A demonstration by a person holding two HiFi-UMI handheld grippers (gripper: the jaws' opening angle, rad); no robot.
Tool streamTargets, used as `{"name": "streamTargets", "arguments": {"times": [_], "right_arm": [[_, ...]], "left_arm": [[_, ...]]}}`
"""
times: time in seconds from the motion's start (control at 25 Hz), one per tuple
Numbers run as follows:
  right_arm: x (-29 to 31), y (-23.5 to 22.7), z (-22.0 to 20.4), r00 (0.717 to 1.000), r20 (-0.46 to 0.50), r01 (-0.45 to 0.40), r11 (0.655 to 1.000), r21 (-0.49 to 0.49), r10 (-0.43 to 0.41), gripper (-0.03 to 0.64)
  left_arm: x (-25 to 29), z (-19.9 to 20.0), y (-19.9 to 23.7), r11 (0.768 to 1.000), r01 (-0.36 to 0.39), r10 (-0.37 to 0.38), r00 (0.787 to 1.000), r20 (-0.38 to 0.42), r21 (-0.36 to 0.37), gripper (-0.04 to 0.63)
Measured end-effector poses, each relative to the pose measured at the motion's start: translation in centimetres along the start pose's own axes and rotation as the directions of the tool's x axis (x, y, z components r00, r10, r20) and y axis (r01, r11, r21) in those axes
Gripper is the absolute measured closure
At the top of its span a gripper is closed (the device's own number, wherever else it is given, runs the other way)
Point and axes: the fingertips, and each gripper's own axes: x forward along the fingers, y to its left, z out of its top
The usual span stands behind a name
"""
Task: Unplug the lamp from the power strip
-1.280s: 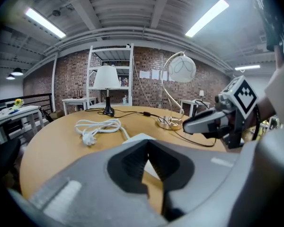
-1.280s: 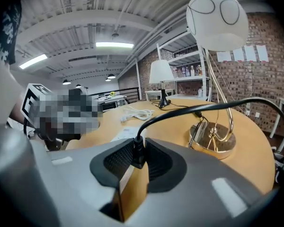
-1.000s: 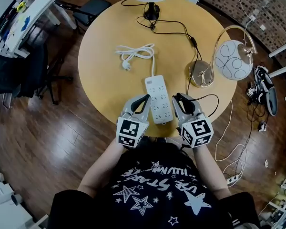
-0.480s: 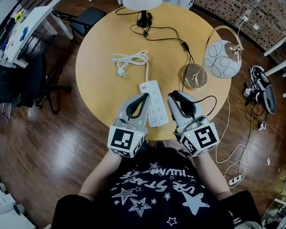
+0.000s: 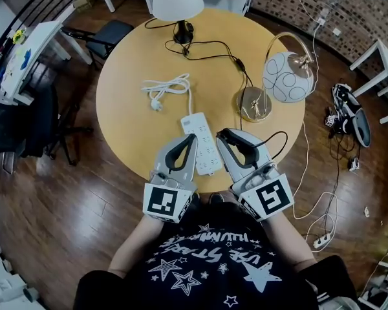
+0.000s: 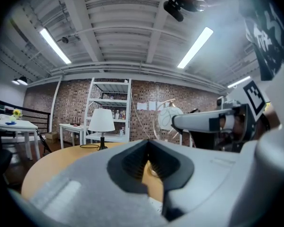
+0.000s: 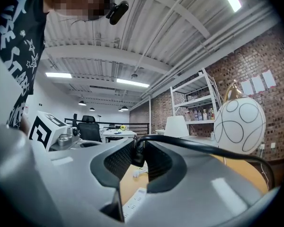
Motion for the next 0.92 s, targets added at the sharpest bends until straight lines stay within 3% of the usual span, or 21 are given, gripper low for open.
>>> {"name": "streamTargets", "arguments": {"times": [0.92], "right_arm": [[-0.1,0.7,-0.2,1.000,-0.006,-0.006,0.998,-0.058,0.006,0.545]], "left_arm": [[-1.1,0.7,1.0,1.000,-0.028,0.028,1.000,0.012,0.012,0.592]]}}
